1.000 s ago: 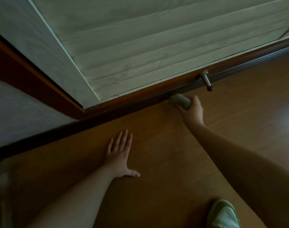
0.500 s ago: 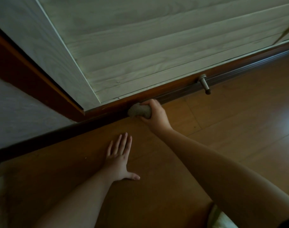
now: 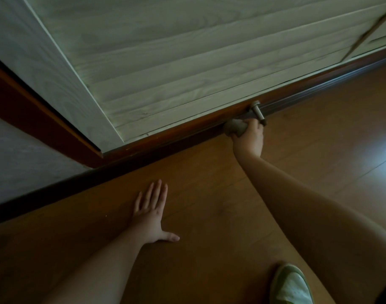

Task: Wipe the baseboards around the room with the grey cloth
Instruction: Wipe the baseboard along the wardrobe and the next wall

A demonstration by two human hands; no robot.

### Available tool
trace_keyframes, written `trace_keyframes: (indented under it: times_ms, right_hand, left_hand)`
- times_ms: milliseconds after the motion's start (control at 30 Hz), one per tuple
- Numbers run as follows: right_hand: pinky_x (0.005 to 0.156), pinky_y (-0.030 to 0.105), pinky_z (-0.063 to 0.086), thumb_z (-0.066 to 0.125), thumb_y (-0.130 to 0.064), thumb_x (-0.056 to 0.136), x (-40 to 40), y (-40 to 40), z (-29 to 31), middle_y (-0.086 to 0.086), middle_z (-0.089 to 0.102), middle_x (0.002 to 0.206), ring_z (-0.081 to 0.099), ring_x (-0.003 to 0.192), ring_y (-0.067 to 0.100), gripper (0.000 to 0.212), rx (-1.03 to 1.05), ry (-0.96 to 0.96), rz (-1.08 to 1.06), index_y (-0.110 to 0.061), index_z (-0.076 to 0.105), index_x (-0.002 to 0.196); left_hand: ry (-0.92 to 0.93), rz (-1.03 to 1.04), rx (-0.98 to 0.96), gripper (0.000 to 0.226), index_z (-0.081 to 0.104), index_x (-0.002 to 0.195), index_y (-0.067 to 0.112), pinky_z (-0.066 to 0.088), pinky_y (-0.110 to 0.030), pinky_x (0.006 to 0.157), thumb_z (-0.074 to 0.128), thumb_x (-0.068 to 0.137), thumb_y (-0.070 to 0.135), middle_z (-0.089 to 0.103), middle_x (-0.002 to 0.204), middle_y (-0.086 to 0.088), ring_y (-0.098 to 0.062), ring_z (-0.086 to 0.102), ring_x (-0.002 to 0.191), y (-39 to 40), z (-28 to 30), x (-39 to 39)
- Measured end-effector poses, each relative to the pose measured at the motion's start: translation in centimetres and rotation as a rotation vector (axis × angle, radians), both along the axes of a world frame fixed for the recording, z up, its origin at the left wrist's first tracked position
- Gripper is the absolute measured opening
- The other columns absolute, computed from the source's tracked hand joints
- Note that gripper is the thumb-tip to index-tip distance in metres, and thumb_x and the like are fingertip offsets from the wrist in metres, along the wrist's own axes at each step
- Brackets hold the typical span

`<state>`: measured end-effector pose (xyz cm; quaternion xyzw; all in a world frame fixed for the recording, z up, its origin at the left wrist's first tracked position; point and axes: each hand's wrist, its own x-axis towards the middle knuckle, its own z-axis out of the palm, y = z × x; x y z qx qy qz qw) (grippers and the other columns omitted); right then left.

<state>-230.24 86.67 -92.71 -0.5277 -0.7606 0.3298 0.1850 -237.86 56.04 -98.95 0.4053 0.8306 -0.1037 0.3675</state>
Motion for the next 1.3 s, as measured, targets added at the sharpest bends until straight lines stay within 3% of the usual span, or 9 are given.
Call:
trace_keyframes:
  times_ms: [167, 300, 467, 533, 633, 867, 1067, 1167, 1300]
  right_hand:
    - [0.088, 0.020, 0.044, 0.075, -0.021, 0.084, 0.8, -5.6, 0.5, -0.009, 0.048, 0.116, 0.052, 0.106, 0.008, 0.044, -0.050, 0.132, 0.143, -0.022, 0.053, 0.122]
    - [0.079, 0.008, 0.040, 0.075, -0.023, 0.085, -0.7, -9.5, 1.0, -0.007, 0.053, 0.120, 0.050, 0.102, 0.001, 0.043, -0.063, 0.199, 0.334, -0.021, 0.055, 0.123]
    - [0.085, 0.015, 0.042, 0.075, -0.019, 0.084, -2.6, -9.5, 1.4, -0.001, 0.053, 0.121, 0.051, 0.107, 0.009, 0.042, -0.040, 0.163, 0.442, -0.018, 0.056, 0.122]
    - [0.087, 0.019, 0.042, 0.075, -0.017, 0.084, -2.6, -7.3, 1.7, -0.003, 0.053, 0.120, 0.051, 0.107, 0.009, 0.041, -0.029, 0.128, 0.402, -0.019, 0.056, 0.120]
    - [0.079, 0.012, 0.039, 0.076, -0.016, 0.082, -1.8, -2.8, 2.1, -0.011, 0.049, 0.114, 0.049, 0.103, 0.005, 0.040, -0.034, 0.084, 0.345, -0.023, 0.055, 0.115]
    - [0.090, 0.027, 0.047, 0.074, -0.017, 0.084, 0.3, 3.1, 2.4, -0.008, 0.051, 0.113, 0.051, 0.099, 0.005, 0.034, 0.027, 0.033, 0.158, -0.023, 0.054, 0.110]
    - [0.105, 0.042, 0.044, 0.066, -0.005, 0.088, -1.1, 2.3, 2.3, 0.012, 0.046, 0.137, 0.046, 0.126, 0.030, 0.044, 0.165, -0.140, 0.102, -0.010, 0.049, 0.128]
    - [0.103, 0.040, 0.044, 0.062, -0.001, 0.089, -0.5, 3.5, 2.6, 0.012, 0.046, 0.134, 0.046, 0.124, 0.030, 0.049, 0.206, -0.139, 0.038, -0.011, 0.045, 0.134]
    - [0.092, 0.033, 0.048, 0.071, -0.013, 0.085, 0.8, 3.3, 2.8, 0.006, 0.049, 0.126, 0.051, 0.112, 0.021, 0.050, 0.237, -0.064, 0.156, -0.016, 0.048, 0.130]
  left_hand:
    - [-0.005, -0.007, 0.025, 0.157, -0.056, 0.129, 0.029, -0.025, -0.046, 0.111, 0.061, 0.047, 0.094, -0.062, 0.137, 0.002, -0.022, -0.049, 0.133, 0.5, 0.2, 0.2]
    - [0.013, -0.012, 0.031, 0.156, -0.055, 0.131, 0.028, -0.023, -0.047, 0.112, 0.060, 0.048, 0.095, -0.060, 0.140, 0.001, -0.023, -0.045, 0.136, 0.5, 0.3, 0.2]
    - [0.024, -0.022, -0.010, 0.156, -0.058, 0.127, 0.027, -0.022, -0.048, 0.114, 0.059, 0.049, 0.095, -0.060, 0.139, 0.000, -0.023, -0.045, 0.137, 0.6, 0.4, 0.4]
    - [0.018, -0.028, -0.018, 0.155, -0.058, 0.126, 0.027, -0.023, -0.048, 0.114, 0.058, 0.050, 0.095, -0.060, 0.140, 0.000, -0.023, -0.046, 0.137, 0.7, 0.5, 0.5]
    - [0.014, -0.027, -0.027, 0.155, -0.059, 0.125, 0.027, -0.023, -0.048, 0.113, 0.059, 0.051, 0.094, -0.060, 0.140, 0.000, -0.023, -0.046, 0.136, 0.8, 0.6, 0.4]
    - [0.009, -0.029, -0.041, 0.156, -0.059, 0.125, 0.026, -0.025, -0.048, 0.111, 0.058, 0.049, 0.095, -0.063, 0.136, 0.000, -0.024, -0.046, 0.135, 0.7, 0.5, 0.3]
    - [-0.002, -0.020, -0.040, 0.157, -0.059, 0.124, 0.027, -0.027, -0.048, 0.109, 0.058, 0.046, 0.096, -0.067, 0.130, 0.002, -0.023, -0.050, 0.131, 0.7, 0.4, 0.4]
    - [0.007, -0.016, -0.028, 0.157, -0.058, 0.126, 0.027, -0.027, -0.048, 0.109, 0.057, 0.044, 0.097, -0.067, 0.130, 0.003, -0.022, -0.053, 0.128, 0.8, 0.3, 0.0]
    - [0.015, -0.009, -0.027, 0.157, -0.058, 0.126, 0.028, -0.028, -0.047, 0.108, 0.058, 0.045, 0.096, -0.067, 0.129, 0.003, -0.019, -0.057, 0.122, 0.6, 0.2, 0.2]
